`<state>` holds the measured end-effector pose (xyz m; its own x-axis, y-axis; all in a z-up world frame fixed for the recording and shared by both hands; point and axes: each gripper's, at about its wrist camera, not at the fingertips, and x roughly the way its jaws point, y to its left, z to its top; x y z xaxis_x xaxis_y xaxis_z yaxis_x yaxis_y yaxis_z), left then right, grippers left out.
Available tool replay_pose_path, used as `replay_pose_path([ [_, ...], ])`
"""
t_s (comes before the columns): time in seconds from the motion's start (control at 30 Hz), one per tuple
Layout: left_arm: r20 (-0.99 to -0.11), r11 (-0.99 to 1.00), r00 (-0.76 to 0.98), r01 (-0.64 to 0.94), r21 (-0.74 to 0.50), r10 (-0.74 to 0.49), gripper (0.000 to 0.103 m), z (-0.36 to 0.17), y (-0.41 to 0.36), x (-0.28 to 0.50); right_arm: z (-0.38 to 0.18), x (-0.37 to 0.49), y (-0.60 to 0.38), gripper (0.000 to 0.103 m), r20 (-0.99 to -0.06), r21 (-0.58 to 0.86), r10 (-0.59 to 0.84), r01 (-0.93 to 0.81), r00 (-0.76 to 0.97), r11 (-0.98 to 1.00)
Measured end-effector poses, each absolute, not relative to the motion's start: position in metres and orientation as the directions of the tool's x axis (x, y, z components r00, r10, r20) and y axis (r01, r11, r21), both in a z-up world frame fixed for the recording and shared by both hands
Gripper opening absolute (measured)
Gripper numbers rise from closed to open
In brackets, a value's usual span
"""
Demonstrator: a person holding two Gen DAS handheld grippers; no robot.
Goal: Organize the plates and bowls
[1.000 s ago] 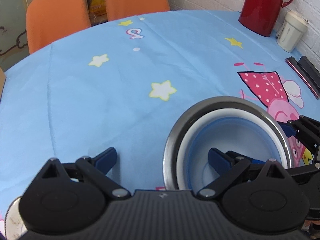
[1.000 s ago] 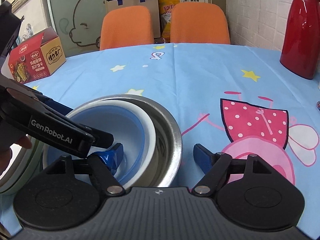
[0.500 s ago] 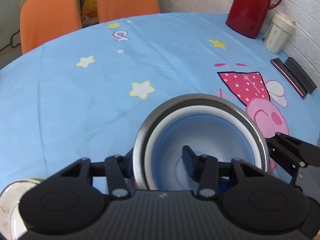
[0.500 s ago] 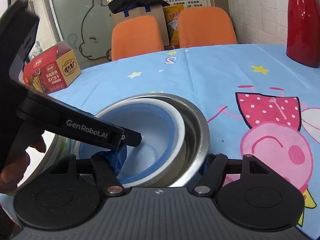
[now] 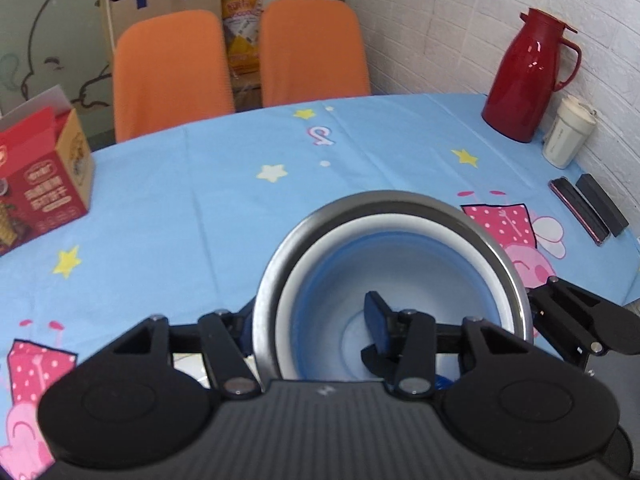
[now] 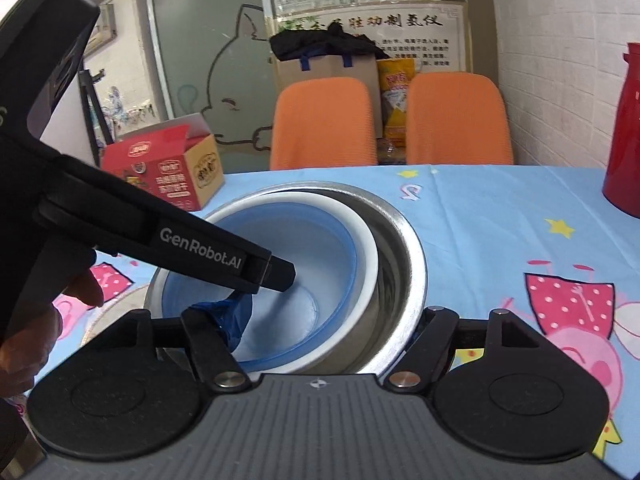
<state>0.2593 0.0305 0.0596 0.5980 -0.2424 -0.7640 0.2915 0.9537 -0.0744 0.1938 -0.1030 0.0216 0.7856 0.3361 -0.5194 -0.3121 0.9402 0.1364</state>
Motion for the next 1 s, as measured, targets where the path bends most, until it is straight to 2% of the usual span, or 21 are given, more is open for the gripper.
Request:
replay_pose_path([
  [0.13, -0.768, 0.976, 0.614, 0.209, -0.064, -0.181, 0.045, 0.061, 0.076, 0.242, 0.021, 0.191, -0.063, 0.06, -0.509, 0.154, 0.419, -0.4, 0.752, 0.904],
  [0.27, -0.788, 0.986, 0.595, 0.141, -0.092, -0.159, 0.044, 0.041, 0.114, 0.232, 0.01, 0.188, -0.029, 0.06, -0.536, 0.166, 0.47, -0.458, 0.702, 0.873],
  [0.5, -0.819, 0.981, 0.539, 0.11, -0.163, -0.196, 0.043, 0.005, 0.141, 0.236, -0.017, 0.187, -0.004, 0.06, -0.619, 0.163, 0.457, -0.465, 0.638, 0.87],
  [0.67, -0.8, 0.979, 0.564, 0.121, -0.164, -0.203, 0.043, -0.001, 0.141, 0.238, -0.028, 0.191, 0.0, 0.061, -0.643, 0.177, 0.447, -0.448, 0.622, 0.877],
  [0.73, -0.794, 0.979, 0.572, 0.132, -0.158, -0.205, 0.054, -0.001, 0.139, 0.237, -0.03, 0.192, 0.001, 0.061, -0.64, 0.187, 0.457, -0.451, 0.618, 0.873],
  [0.77, -0.79, 0.976, 0.573, 0.141, -0.169, -0.219, 0.069, -0.001, 0.139, 0.236, -0.03, 0.192, 0.002, 0.061, -0.643, 0.186, 0.459, -0.456, 0.613, 0.87],
  [0.8, -0.783, 0.975, 0.581, 0.141, -0.172, -0.222, 0.073, -0.001, 0.139, 0.234, -0.03, 0.193, 0.002, 0.061, -0.645, 0.188, 0.463, -0.461, 0.608, 0.867],
  [1.0, -0.697, 0.989, 0.703, 0.07, -0.132, -0.143, 0.076, 0.018, 0.148, 0.224, -0.023, 0.191, -0.008, 0.061, -0.629, 0.229, 0.468, -0.428, 0.62, 0.874],
])
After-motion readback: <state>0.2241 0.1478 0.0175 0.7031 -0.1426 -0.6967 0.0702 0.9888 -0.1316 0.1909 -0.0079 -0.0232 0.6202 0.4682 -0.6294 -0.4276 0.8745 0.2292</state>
